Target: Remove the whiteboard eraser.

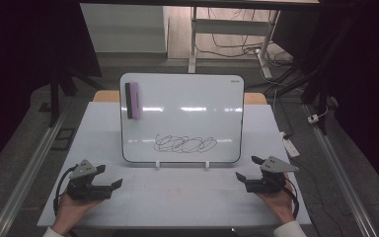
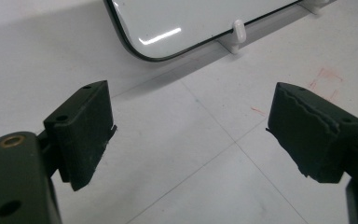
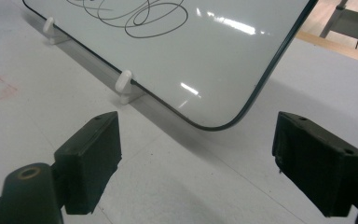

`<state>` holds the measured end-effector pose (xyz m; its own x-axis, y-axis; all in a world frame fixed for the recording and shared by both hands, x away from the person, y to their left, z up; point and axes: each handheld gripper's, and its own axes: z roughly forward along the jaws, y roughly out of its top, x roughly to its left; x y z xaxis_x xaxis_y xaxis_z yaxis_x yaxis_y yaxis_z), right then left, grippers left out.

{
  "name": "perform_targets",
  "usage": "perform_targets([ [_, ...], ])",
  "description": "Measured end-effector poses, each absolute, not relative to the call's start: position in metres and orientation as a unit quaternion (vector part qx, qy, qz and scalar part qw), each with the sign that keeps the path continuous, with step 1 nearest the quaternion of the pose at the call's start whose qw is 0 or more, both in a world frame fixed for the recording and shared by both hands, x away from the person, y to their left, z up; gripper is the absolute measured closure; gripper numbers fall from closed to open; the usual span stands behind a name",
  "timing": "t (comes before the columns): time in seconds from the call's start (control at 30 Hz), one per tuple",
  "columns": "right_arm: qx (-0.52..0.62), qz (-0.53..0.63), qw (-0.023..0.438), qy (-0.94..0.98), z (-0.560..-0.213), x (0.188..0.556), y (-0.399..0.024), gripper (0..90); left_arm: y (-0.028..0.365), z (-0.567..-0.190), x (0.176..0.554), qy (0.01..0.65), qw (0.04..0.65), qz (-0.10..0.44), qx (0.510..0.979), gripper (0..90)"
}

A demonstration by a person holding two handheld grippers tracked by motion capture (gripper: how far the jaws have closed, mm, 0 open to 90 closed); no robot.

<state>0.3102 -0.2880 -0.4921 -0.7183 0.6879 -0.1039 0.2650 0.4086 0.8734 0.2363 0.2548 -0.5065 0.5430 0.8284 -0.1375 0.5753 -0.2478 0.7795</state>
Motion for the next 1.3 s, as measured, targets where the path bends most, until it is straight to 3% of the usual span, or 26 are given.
perform_targets([
  [0.57,0.290,0.455,0.238,0.807,-0.491,0.307,-0.283,17.8,0.255,-0.499,0.234,0.454,0.424,0.145,0.770,15.9],
  [1.3,0.293,0.450,0.242,0.808,-0.492,0.307,-0.278,19.8,0.238,-0.446,0.266,0.446,0.441,0.151,0.764,18.0],
])
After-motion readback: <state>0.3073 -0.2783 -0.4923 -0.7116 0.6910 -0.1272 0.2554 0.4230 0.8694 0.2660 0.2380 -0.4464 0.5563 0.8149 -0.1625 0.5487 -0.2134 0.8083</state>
